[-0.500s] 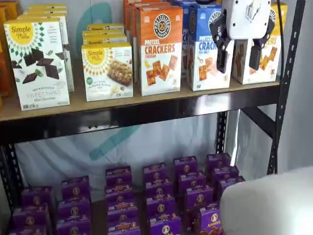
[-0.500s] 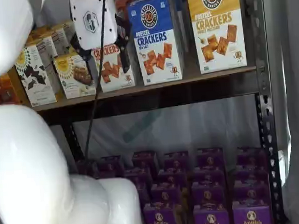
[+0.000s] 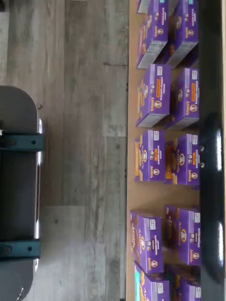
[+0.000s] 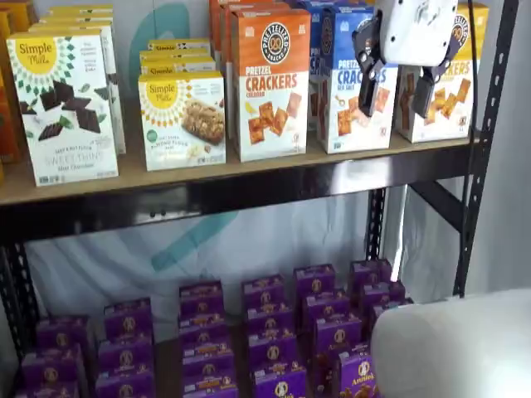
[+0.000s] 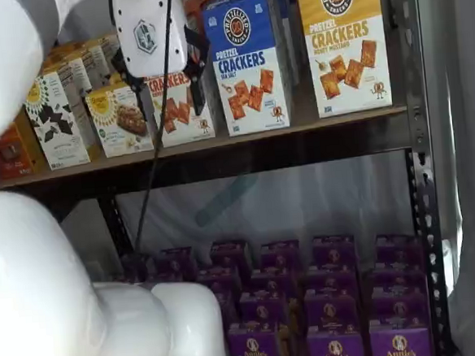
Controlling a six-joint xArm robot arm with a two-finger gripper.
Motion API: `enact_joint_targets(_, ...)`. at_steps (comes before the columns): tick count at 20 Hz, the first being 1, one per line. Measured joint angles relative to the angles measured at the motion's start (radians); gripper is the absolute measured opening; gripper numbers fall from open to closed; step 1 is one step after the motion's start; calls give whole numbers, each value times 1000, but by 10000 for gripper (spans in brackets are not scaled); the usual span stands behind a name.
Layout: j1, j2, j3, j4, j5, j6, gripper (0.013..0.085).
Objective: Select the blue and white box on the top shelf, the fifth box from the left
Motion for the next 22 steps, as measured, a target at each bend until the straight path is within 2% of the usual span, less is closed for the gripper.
enact_joint_targets(4, 14, 6, 6, -21, -30, 5, 850)
enact_joint_targets(10, 40, 48, 1, -89, -123, 10, 850)
enact_joint_targets(15, 15, 121, -43, -112, -195, -18, 850)
enact_joint_targets(22, -31, 219, -114, -113, -252, -62, 850)
